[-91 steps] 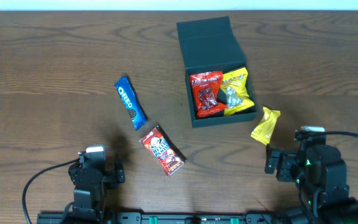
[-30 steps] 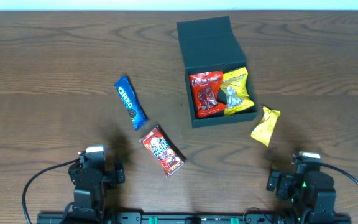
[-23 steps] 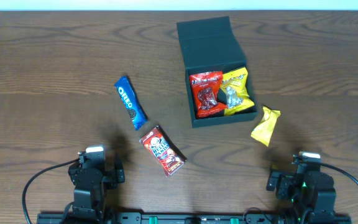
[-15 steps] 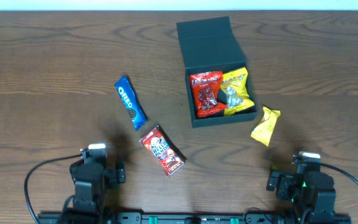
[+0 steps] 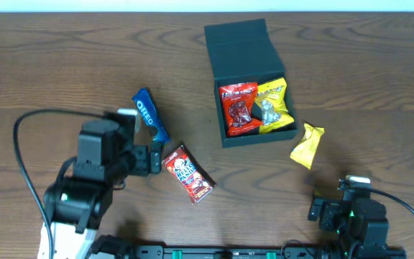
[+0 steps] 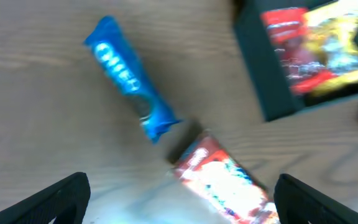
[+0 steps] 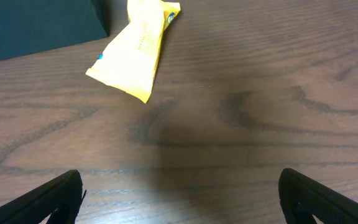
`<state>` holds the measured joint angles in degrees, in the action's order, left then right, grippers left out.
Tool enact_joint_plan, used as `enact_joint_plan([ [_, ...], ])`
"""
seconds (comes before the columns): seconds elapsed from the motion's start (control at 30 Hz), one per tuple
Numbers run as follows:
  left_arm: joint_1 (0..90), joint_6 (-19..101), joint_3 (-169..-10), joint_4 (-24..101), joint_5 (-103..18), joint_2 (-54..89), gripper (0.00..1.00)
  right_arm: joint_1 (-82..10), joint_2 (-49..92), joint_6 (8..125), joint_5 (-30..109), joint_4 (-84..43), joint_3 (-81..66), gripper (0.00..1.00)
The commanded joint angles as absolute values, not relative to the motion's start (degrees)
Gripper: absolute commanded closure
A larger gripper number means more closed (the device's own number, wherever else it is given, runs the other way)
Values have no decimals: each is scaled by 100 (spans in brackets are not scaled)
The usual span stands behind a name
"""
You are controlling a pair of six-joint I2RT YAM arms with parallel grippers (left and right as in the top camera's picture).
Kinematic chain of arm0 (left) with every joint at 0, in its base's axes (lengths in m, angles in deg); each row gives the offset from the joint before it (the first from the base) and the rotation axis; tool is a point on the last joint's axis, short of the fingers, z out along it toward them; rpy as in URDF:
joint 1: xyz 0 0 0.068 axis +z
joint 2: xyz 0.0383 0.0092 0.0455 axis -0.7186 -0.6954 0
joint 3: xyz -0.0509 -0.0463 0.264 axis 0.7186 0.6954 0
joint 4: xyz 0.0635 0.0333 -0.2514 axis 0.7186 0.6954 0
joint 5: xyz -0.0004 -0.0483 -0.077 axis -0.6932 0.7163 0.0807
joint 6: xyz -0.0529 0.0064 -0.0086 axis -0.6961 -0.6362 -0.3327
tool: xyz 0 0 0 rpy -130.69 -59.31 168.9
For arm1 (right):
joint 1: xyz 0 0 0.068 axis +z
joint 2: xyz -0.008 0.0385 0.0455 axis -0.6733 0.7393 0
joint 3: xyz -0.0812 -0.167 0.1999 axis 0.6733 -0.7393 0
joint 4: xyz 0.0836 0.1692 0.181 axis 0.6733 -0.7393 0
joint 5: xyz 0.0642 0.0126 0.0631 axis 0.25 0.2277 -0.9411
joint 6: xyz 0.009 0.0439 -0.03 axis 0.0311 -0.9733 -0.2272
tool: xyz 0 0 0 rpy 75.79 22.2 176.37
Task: Pack container
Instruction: 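Move the left gripper to the red Hello Panda box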
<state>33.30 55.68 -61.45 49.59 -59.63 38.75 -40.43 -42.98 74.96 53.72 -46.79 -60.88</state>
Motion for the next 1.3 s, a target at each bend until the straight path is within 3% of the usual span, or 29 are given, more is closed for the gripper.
enact_joint_plan([
  [0.0,2925,5401,-6639,5083,-5648,3567,4,-4118,-4322,7548,5354,-4708,-6110,1],
  [0.17,2324,5098,-7124,5197,-5543,3040,4,-4118,-4322,7548,5354,-4708,-6110,1],
  [0.37,1845,750,-7174,5982,-6470,2675,4,-4118,-4322,7548,5354,-4708,-6110,1],
  [0.5,1168,-1167,-6967,5975,-6900,2476,4,-4118,-4322,7548,5354,-4708,-6110,1],
  [0.9,884,-1857,-6849,5885,-6518,960,4,-4118,-4322,7548,5354,-4708,-6110,1],
  [1.27,888,-1560,-6844,5676,-7193,-109,4,-4118,-4322,7548,5354,-4708,-6110,1],
])
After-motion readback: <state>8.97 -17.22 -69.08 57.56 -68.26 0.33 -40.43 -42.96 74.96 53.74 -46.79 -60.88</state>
